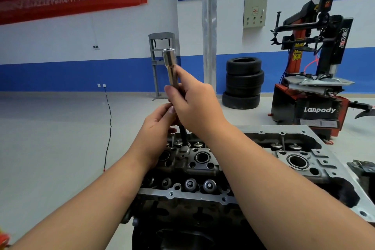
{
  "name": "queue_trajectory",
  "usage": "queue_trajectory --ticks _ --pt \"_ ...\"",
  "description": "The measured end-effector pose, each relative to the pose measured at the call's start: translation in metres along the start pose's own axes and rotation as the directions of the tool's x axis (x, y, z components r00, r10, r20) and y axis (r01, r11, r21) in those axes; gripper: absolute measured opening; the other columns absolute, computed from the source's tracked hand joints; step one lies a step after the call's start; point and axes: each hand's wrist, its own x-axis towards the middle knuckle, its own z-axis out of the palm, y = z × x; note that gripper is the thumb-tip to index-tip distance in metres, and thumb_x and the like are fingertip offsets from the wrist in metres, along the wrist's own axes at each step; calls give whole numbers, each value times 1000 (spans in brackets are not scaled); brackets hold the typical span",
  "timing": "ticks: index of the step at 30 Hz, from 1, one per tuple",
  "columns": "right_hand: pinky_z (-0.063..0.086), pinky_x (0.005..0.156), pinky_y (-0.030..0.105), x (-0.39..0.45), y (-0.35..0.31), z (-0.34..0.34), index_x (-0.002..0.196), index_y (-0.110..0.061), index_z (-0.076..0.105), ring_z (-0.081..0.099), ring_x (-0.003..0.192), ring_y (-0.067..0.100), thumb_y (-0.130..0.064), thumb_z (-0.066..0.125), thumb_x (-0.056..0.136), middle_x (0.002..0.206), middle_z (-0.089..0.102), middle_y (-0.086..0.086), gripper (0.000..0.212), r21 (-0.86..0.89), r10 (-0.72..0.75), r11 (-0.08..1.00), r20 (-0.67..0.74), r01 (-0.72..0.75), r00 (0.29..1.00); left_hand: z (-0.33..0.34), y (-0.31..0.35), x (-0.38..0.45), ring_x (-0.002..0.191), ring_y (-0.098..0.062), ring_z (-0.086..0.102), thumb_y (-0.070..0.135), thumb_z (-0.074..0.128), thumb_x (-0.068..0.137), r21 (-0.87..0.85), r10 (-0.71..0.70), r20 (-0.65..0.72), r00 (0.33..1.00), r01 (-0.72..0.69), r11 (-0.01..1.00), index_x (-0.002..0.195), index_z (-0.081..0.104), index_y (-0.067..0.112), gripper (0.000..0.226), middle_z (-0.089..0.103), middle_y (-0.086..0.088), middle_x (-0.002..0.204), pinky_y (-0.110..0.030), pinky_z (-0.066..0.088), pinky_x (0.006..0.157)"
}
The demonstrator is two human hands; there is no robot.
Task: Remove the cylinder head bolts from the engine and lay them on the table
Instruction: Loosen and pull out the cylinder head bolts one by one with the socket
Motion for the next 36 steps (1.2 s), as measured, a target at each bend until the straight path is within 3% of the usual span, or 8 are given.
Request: queue_trajectory --ticks 3,8,15,21,26,30,33,36 --pt "51 71 42 -2 -2 1 150 -21 38 60 72 26 -25 50 103 78 66 5 49 11 13 1000 40 -14 999 -1 0 0 91 -21 69 46 60 96 10 29 -10 1000 -29 1000 107 77 30 26 78 -2 98 -59 52 91" --pt "43 69 30 -2 -1 2 117 -11 64 53 73 16 -21 67 94 78 57 -6 24 -35 -93 995 -67 91 993 -1 -2 1 73 -4 69 27 68 94 1 91 -34 995 -91 996 104 69 15 16 76 7 83 -17 53 67" --pt "51 75 38 -2 -3 1 155 -23 29 63 76 21 -28 53 102 93 72 2 58 4 32 999 29 -33 999 0 1 0 98 -18 73 38 61 98 12 76 18 997 -76 997 115 75 28 24 79 1 106 -43 55 89" --pt "50 73 44 -4 -2 0 108 -9 65 58 77 24 -21 66 95 82 65 3 18 -51 -90 995 -22 89 996 0 -2 2 96 -15 73 29 72 90 -1 89 -22 996 -89 996 108 74 25 19 79 -4 103 -36 58 84" --pt "51 74 42 -2 -3 2 156 -23 31 60 74 27 -26 52 103 83 70 8 57 -32 34 999 67 -32 997 1 1 1 90 -14 68 41 58 100 12 74 34 997 -74 997 106 77 39 20 77 6 95 -35 55 83" --pt "53 77 45 -5 -6 0 144 -18 46 64 81 24 -32 65 96 89 70 3 53 -16 -56 998 28 56 998 -2 0 1 88 -9 71 29 67 95 23 98 8 995 -98 995 105 75 26 13 78 3 95 -25 55 76" --pt "50 71 44 -3 -3 1 120 -10 64 55 72 22 -21 69 93 78 61 -1 29 -17 -97 995 -91 96 991 0 0 1 81 -14 63 34 71 90 22 71 -32 997 -70 997 105 70 11 27 74 -6 89 -39 49 77" --pt "50 71 45 -2 -2 2 136 -12 56 57 71 28 -20 59 99 78 67 3 38 -7 -28 1000 -56 27 998 1 -1 1 91 -15 67 39 60 96 0 41 6 999 -41 999 114 74 22 28 76 4 97 -50 52 90"
